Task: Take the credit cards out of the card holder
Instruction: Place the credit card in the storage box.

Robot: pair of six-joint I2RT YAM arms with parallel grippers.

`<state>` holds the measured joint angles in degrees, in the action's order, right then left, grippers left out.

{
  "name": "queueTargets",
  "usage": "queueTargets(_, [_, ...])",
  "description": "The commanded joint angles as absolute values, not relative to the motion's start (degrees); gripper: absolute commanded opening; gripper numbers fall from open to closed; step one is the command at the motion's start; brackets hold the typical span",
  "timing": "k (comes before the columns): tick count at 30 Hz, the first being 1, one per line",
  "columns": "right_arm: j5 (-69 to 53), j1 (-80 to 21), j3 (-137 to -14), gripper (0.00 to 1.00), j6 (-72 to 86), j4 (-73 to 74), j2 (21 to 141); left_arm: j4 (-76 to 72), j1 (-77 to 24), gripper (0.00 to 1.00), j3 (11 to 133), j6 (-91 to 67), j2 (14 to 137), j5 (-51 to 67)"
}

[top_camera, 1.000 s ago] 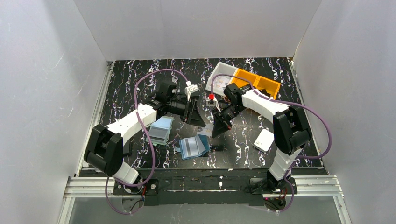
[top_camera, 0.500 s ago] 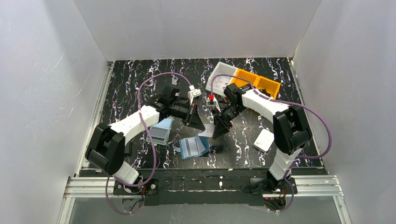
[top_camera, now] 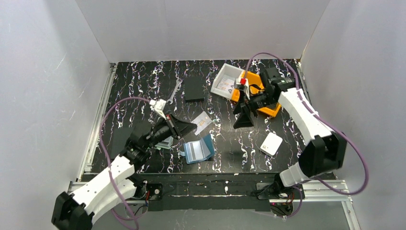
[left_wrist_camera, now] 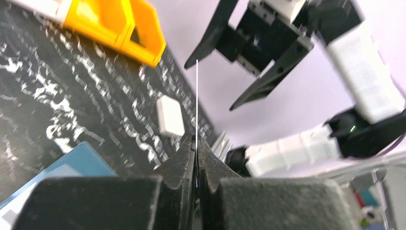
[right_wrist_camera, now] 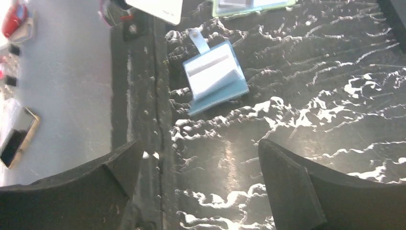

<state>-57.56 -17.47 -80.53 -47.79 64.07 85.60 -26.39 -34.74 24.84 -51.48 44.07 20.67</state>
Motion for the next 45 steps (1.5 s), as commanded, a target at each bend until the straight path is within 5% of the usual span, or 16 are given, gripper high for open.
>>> queueTargets(1, [-65.7, -17.8, -76.7, 0.98, -23.8, 46.3, 77.5, -37.5, -40.7, 0.00, 21.2, -61.1, 38.5, -4.8])
queueTargets(7, [-68.3, -17.8, -63.8, 0.98, 21.9, -1.1, 69.3, -42.7, -42.1, 0.00, 22.3, -70.1, 41.2, -10.8])
queueTargets(12, [-60.7, -17.8, -64.9, 0.98, 23.8, 4.1, 68.6, -42.0, -42.0, 0.00, 25.8, -70.8, 42.0, -15.9])
queueTargets(23, [-56.9, -18.1, -50.5, 0.98, 44.0, -19.6, 61.6, -39.4, -42.1, 0.00, 32.4, -74.0, 51.6, -16.5])
queueTargets(34, [-49.3, -21.1, -37.9, 0.94, 74.9, -63.2, 65.9, -47.4, -48.2, 0.00, 35.5, -64.9, 60.8, -20.9])
queueTargets(45, [-43.7, -23.8, -40.5, 0.79, 74.3, -55.5, 70.5, -60.3, -53.3, 0.00, 34.5, -62.8, 67.9, -27.3])
